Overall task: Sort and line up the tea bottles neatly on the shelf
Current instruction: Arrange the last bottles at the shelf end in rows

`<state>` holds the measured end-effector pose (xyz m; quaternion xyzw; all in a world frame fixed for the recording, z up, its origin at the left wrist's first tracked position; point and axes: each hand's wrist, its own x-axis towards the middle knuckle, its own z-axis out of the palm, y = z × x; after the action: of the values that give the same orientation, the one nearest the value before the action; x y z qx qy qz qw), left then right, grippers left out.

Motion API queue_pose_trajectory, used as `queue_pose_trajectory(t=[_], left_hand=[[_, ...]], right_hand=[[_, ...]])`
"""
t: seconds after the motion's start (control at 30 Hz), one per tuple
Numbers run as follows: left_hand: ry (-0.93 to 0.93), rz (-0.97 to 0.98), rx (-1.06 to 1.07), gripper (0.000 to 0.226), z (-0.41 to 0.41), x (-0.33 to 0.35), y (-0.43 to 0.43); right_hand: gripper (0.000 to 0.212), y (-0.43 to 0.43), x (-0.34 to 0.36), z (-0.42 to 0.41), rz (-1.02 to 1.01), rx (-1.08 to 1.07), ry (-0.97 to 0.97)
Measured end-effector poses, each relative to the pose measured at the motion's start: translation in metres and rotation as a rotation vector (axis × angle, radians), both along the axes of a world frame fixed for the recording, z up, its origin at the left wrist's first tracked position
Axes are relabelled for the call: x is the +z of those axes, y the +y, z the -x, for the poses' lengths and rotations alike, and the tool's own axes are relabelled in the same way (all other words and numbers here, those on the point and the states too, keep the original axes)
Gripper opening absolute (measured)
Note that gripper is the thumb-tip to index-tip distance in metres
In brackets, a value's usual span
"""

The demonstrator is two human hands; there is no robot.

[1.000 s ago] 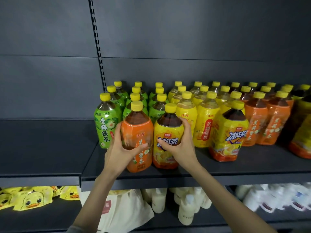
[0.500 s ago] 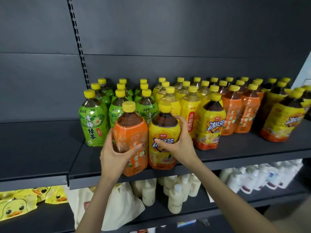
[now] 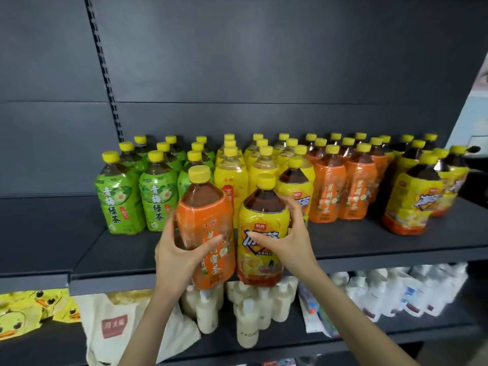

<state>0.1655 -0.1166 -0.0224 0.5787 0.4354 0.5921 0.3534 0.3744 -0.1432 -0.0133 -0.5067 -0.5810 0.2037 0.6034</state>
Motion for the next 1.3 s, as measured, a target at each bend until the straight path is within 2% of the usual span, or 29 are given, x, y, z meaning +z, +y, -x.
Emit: queue_pose_trajectory(t=[0.2,0.4,0.63,0.9,1.07,1.3], left_hand=[[-0.077,-0.008,-0.046,0.101,-0.089,0.003,-0.031],[-0.115,0.007,-0.070,0.101,-0.162,-0.003,-0.055],[-0.137,0.040,-0.135,0.099,-0.242,0.002,-0.059],[-0.098,-0.021,-0.208,0.089,-0.323,0.011,-0.022],[-0.090,-0.027,-0.210,0.104,-0.369,0.005,0.013],[-0.030,-0.014,-0.192,0.111,-0.410,-0.005,0.045]], right_hand=[[0.084,-0.042,0.015,-0.093,0.001,0.019,0.008],[0.088,-0.085,0.020,-0.183,-0.004,-0.050,0.018],[0.082,-0.120,0.016,-0.271,-0.007,-0.164,0.016],[0.084,-0.120,0.014,-0.354,-0.023,-0.280,0.079],[0.081,-0.103,0.019,-0.407,-0.054,-0.323,0.078],[0.073,-0.070,0.023,-0.464,-0.093,-0.392,0.093]])
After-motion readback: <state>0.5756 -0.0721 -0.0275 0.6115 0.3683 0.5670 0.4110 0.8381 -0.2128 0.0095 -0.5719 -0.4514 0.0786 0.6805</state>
